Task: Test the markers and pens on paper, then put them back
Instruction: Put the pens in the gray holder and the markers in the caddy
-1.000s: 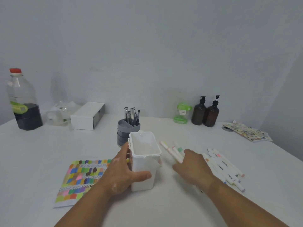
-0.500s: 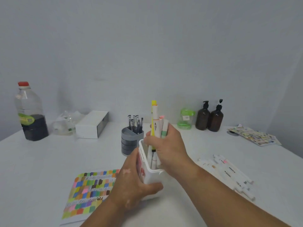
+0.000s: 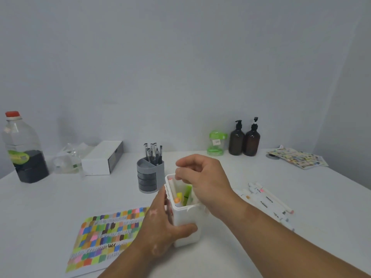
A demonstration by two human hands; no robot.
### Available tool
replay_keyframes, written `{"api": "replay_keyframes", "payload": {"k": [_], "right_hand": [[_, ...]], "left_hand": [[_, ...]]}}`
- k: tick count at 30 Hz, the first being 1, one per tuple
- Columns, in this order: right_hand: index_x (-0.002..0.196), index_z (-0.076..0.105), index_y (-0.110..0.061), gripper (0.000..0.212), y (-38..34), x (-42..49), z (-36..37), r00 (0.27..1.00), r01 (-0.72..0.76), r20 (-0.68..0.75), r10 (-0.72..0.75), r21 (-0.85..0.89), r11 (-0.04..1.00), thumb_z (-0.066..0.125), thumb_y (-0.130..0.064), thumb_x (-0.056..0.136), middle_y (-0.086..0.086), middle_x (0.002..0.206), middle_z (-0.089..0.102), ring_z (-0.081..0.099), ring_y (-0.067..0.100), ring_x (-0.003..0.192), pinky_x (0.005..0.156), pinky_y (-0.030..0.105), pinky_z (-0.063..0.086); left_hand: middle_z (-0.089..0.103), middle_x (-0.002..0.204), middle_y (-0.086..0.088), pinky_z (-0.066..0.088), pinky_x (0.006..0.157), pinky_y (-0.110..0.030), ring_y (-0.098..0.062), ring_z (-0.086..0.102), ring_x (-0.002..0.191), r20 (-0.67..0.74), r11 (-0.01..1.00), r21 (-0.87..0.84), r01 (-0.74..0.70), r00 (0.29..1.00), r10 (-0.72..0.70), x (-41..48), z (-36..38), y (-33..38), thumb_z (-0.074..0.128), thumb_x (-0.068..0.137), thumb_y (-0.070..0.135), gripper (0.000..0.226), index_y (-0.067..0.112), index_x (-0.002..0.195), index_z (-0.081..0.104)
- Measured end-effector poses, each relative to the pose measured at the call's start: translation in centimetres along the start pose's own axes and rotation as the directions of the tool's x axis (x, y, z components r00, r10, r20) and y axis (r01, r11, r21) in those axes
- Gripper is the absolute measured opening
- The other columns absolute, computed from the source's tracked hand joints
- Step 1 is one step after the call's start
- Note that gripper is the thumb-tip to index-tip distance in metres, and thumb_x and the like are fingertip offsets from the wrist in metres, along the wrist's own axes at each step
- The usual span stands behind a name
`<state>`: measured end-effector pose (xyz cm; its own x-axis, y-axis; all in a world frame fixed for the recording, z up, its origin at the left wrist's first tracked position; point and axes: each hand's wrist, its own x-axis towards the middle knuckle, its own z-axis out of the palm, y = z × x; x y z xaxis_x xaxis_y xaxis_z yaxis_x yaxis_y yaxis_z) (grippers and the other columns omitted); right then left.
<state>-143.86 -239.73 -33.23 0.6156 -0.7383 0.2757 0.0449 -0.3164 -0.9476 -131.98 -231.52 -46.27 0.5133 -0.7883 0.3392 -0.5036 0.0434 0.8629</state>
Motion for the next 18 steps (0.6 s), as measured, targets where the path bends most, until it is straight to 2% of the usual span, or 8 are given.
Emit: {"api": "replay_keyframes", "payload": {"k": [2,5,7,9,11,13,15,18], "right_hand": [[0.084,0.077,-0.021,0.012,-0.2,-0.1,-1.9,1.000,0.013,-0.029,-0.011,0.050,0.999,0.076,-0.009,0.086,0.003,0.077,0.078,0.075,0.016,0.078,0.083,0.031,0.061],[0.082,0.075,-0.016,0.013,0.0,0.6,-6.5,0.988,0.000,-0.151,0.026,0.167,0.986,0.070,-0.008,0.091,0.001,0.068,0.074,0.071,0.013,0.071,0.071,0.028,0.059],[0.083,0.075,-0.015,0.013,1.4,0.9,-9.6,0.969,-0.073,-0.226,0.098,0.115,0.991,0.068,-0.009,0.092,-0.001,0.069,0.073,0.071,0.015,0.072,0.068,0.030,0.058],[0.084,0.075,-0.016,0.009,3.9,0.7,-11.8,0.953,-0.205,-0.245,0.180,-0.080,0.976,0.070,-0.013,0.090,-0.001,0.076,0.075,0.073,0.020,0.077,0.073,0.037,0.058],[0.090,0.075,-0.020,0.004,6.9,0.1,-13.2,0.948,-0.297,-0.227,0.225,-0.364,0.883,0.074,-0.019,0.086,-0.005,0.083,0.075,0.072,0.020,0.086,0.082,0.037,0.057],[0.106,0.072,-0.024,0.021,9.3,-0.6,-14.0,0.948,-0.317,-0.195,0.250,-0.583,0.748,0.073,-0.028,0.086,-0.013,0.094,0.069,0.067,0.014,0.095,0.082,0.028,0.051],[0.125,0.064,-0.024,0.040,10.8,-0.9,-14.1,0.952,-0.293,-0.157,0.263,-0.718,0.632,0.069,-0.036,0.087,-0.011,0.111,0.066,0.062,0.012,0.105,0.081,0.025,0.044],[0.129,0.056,-0.023,0.053,12.0,-0.4,-13.3,0.956,-0.249,-0.136,0.260,-0.843,0.477,0.065,-0.050,0.085,-0.001,0.128,0.059,0.056,0.019,0.117,0.081,0.030,0.043]], "left_hand": [[0.065,0.112,0.031,0.055,0.072,-0.014,0.005,0.065,0.099,0.017,1.000,-0.010,0.005,1.000,-0.005,0.2,0.5,0.4,0.096,0.047,0.050,0.099,0.069,0.122,0.034],[0.065,0.113,0.033,0.054,0.073,-0.012,0.006,0.064,0.102,0.036,1.000,0.017,-0.022,0.999,0.021,0.5,1.2,0.7,0.095,0.048,0.048,0.101,0.058,0.129,0.037],[0.066,0.114,0.030,0.051,0.075,-0.009,0.003,0.065,0.104,0.022,0.998,0.020,-0.059,0.998,0.059,0.8,1.8,1.0,0.096,0.048,0.044,0.100,0.053,0.130,0.040],[0.065,0.118,0.027,0.051,0.078,-0.009,0.002,0.063,0.108,0.003,0.995,0.034,-0.095,0.995,0.095,1.0,2.6,1.6,0.097,0.048,0.042,0.105,0.051,0.134,0.039],[0.061,0.125,0.024,0.053,0.084,-0.013,0.000,0.060,0.115,0.000,0.986,0.064,-0.155,0.988,0.156,1.1,3.4,2.0,0.098,0.046,0.045,0.114,0.047,0.142,0.035],[0.057,0.129,0.024,0.055,0.088,-0.017,-0.002,0.058,0.118,0.010,0.973,0.109,-0.204,0.979,0.204,1.1,4.0,2.3,0.095,0.047,0.052,0.118,0.044,0.146,0.033],[0.056,0.133,0.021,0.055,0.090,-0.020,-0.004,0.058,0.120,0.012,0.969,0.111,-0.223,0.975,0.223,1.2,4.0,2.3,0.094,0.049,0.056,0.117,0.038,0.148,0.034],[0.059,0.132,0.014,0.057,0.092,-0.035,-0.011,0.061,0.120,-0.011,0.968,0.108,-0.226,0.974,0.228,1.6,3.6,1.5,0.097,0.049,0.046,0.114,0.032,0.146,0.039]]}}
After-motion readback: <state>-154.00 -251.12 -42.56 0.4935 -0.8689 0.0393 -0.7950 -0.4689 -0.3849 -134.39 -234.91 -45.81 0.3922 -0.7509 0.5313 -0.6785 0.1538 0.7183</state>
